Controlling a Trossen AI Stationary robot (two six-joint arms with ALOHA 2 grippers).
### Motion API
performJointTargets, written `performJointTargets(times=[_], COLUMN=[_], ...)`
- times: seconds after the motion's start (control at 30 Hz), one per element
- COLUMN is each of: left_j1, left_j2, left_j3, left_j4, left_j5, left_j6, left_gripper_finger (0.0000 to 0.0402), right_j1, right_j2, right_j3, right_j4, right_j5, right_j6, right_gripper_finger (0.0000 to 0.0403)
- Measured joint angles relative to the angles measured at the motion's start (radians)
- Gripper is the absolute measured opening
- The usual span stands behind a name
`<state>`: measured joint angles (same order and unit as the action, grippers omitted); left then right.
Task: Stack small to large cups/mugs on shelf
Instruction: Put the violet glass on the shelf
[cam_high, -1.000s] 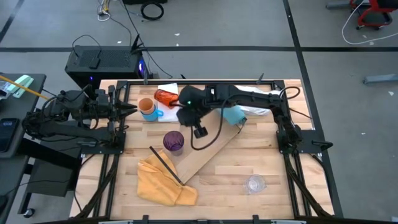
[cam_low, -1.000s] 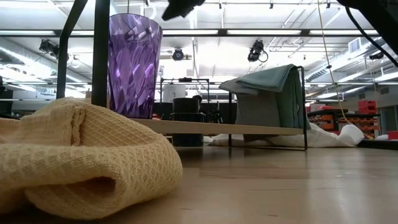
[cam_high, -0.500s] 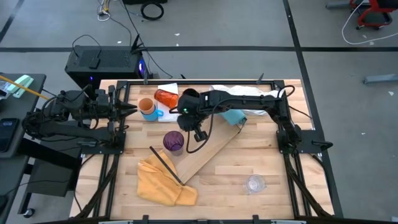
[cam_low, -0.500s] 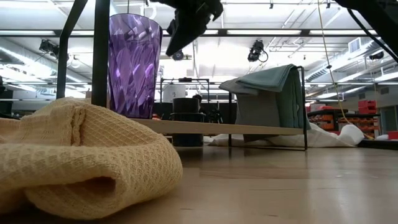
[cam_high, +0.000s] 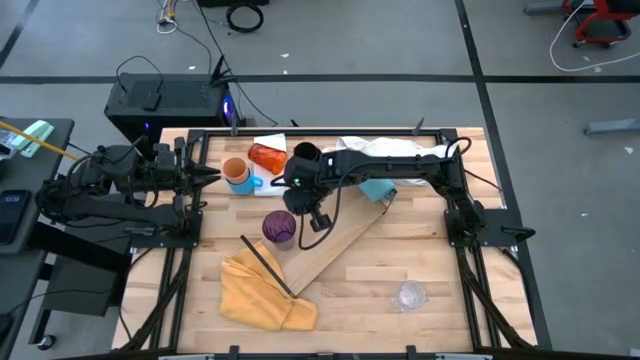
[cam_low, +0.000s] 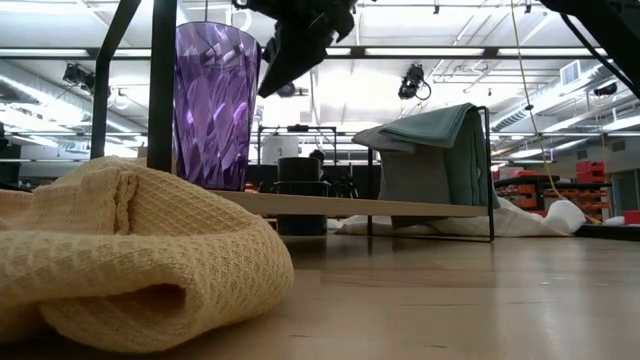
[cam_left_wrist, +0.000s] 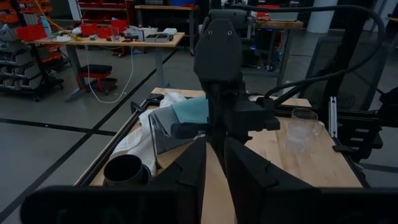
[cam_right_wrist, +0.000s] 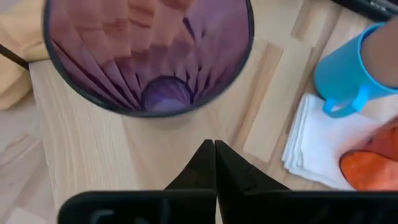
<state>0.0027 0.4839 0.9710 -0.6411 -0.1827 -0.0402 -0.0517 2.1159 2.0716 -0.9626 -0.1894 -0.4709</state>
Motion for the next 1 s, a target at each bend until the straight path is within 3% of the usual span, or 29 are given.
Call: performJointTargets(times=[0.5, 1.0], left_j1=[0.000, 0.000], left_j2=[0.000, 0.000], left_j3=[0.000, 0.000], left_j4=[0.000, 0.001], left_j5=[-0.001, -0.016], left_j6=[0.001, 0.000], left_gripper_finger=[0.0066, 0.0058], right_j1=[0.017, 0.023], right_j2=[0.000, 0.000], right_j3=[0.000, 0.000], right_j4=[0.038, 0.045], right_j5=[-0.077, -0.079], right_j6=[0.007, 0.008], right_gripper_finger=[0.0000, 0.0000])
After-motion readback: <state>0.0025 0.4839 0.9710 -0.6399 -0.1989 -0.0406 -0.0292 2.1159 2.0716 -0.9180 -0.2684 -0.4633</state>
